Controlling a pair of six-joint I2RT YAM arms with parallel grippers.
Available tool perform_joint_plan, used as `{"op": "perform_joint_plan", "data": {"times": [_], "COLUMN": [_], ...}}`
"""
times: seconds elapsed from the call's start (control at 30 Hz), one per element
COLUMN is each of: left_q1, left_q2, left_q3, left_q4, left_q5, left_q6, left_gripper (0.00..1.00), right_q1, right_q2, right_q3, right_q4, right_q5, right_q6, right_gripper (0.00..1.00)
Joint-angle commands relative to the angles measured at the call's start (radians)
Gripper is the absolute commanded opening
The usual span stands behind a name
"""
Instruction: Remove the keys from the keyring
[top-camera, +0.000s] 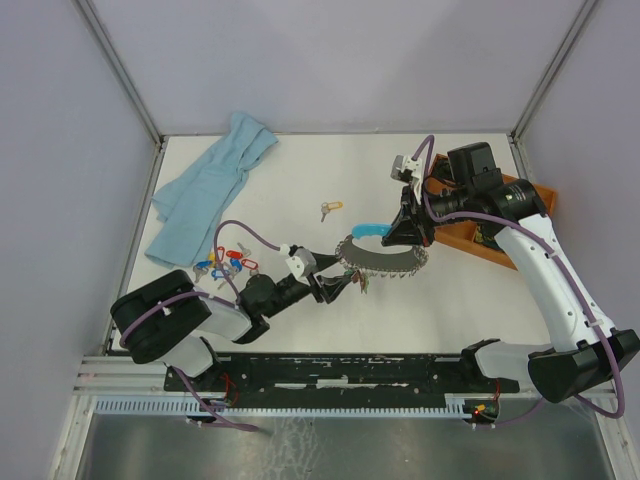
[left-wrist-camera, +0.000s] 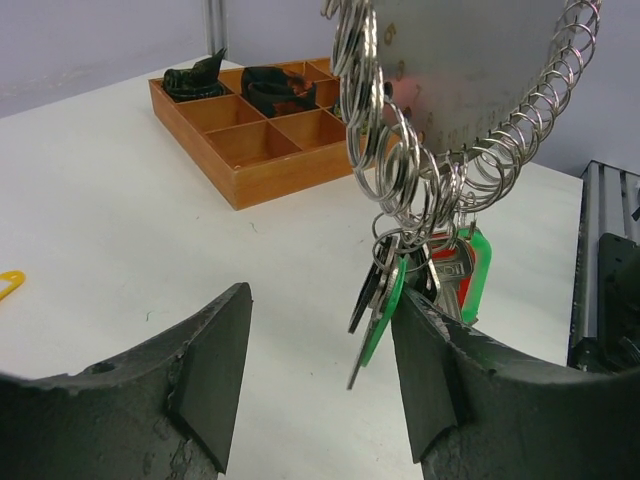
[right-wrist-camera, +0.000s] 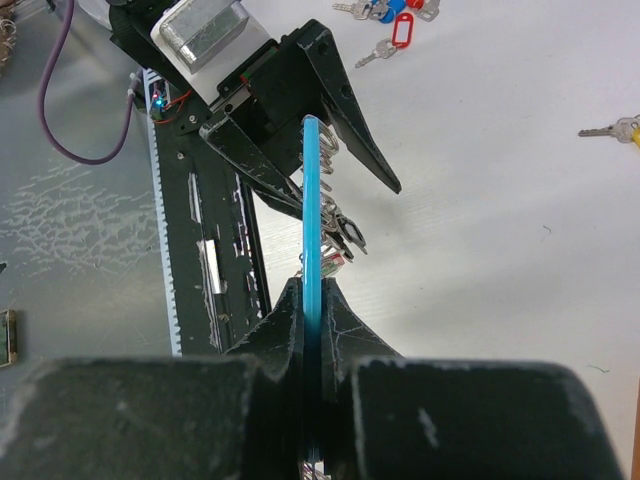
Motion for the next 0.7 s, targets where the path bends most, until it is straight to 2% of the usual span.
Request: {"op": "perform_joint_plan", "data": {"times": [0.0, 0.07, 0.4, 0.57, 0.6, 0.67], "left_q1": [-0.001, 0.0, 0.005, 0.007, 0.008, 0.009], "left_q2": [0.002, 0.0, -0.044, -0.065, -0.071, -0.082], "left_q3": [0.028, 0.024, -0.02, -0.033, -0.035, -0.039], "left_q4": [0.032, 0.034, 0.018, 0.008, 0.003, -0.005], "left_q5": [0.019, 0.018, 0.011, 0.034, 0.04, 0.05], "left_q6": [0.079, 0.079, 0.078, 0.082, 0.084, 0.09], "left_gripper": [0.64, 0.62, 0.39, 0.35, 0.3, 0.12], "right_q1": [0.001, 0.001, 0.005, 0.006, 0.005, 0.006], "right_q2": [-0.013, -0.01, -0.011, -0.009, -0.008, -0.007], "right_q3": [0.005, 0.005, 0.004, 0.003, 0.004, 0.002], "right_q4": [0.019, 0.018, 0.016, 0.017, 0.017, 0.017], "right_q5": [-0.075, -0.074, -0.071, -0.071, -0.071, -0.071], "right_q6": [-0.018, -0.019, -0.021, -0.021, -0.022, -0.021], "right_gripper": [0.0, 0.01, 0.01, 0.01, 0.0, 0.01]}}
